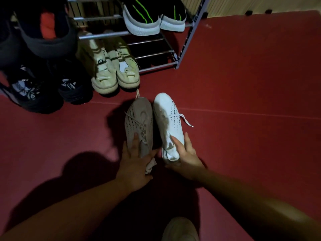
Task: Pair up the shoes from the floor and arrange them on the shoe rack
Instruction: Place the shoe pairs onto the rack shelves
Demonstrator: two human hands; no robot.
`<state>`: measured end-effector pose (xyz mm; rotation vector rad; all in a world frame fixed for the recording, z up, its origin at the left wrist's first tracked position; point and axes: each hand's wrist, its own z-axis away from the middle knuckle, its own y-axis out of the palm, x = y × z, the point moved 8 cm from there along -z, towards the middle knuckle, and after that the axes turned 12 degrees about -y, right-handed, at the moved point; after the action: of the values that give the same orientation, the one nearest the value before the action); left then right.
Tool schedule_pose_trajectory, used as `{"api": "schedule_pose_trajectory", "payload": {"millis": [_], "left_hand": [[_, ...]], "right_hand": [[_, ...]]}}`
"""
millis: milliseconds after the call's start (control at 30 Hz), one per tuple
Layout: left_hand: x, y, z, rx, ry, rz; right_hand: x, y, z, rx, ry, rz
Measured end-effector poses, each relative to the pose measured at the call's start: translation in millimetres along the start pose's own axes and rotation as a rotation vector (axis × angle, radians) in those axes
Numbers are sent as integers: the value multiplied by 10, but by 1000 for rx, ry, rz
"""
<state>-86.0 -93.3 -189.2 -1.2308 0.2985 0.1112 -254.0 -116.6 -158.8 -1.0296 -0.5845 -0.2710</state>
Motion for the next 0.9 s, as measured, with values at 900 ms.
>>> {"api": "schedule_pose_trajectory", "payload": {"millis": [900], "left_hand": [[-513,-1750,-1298,-335,-181,754]], "right_hand": [[-486,-1060,-602,-404,-275,-121]]}}
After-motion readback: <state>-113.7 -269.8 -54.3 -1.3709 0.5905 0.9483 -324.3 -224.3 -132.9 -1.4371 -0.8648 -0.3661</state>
